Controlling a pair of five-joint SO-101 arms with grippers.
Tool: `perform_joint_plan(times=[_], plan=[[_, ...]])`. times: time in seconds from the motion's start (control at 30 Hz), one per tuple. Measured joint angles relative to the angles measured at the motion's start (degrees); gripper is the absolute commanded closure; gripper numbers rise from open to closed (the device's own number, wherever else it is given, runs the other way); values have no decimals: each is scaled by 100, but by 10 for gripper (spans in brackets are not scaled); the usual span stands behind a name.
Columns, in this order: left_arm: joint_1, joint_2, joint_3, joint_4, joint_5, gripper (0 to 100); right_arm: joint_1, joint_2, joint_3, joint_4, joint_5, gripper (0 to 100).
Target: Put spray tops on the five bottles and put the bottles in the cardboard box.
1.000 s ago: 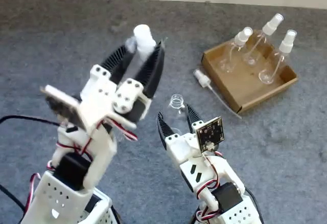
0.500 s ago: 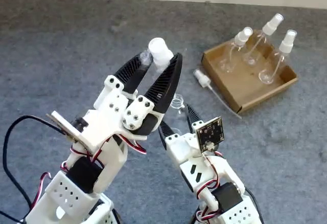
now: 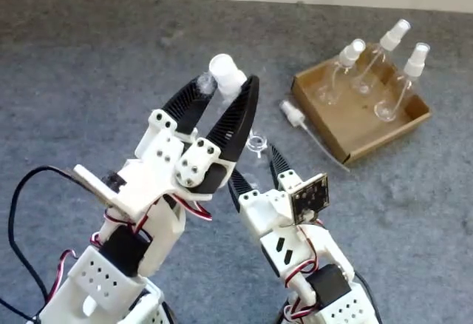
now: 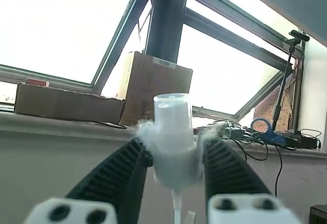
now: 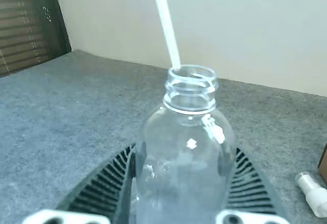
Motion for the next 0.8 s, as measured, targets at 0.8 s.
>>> perform_joint_plan(times=[0.8], plan=[[18,0,958,985,0,976,0,0,0,-18,985,841]])
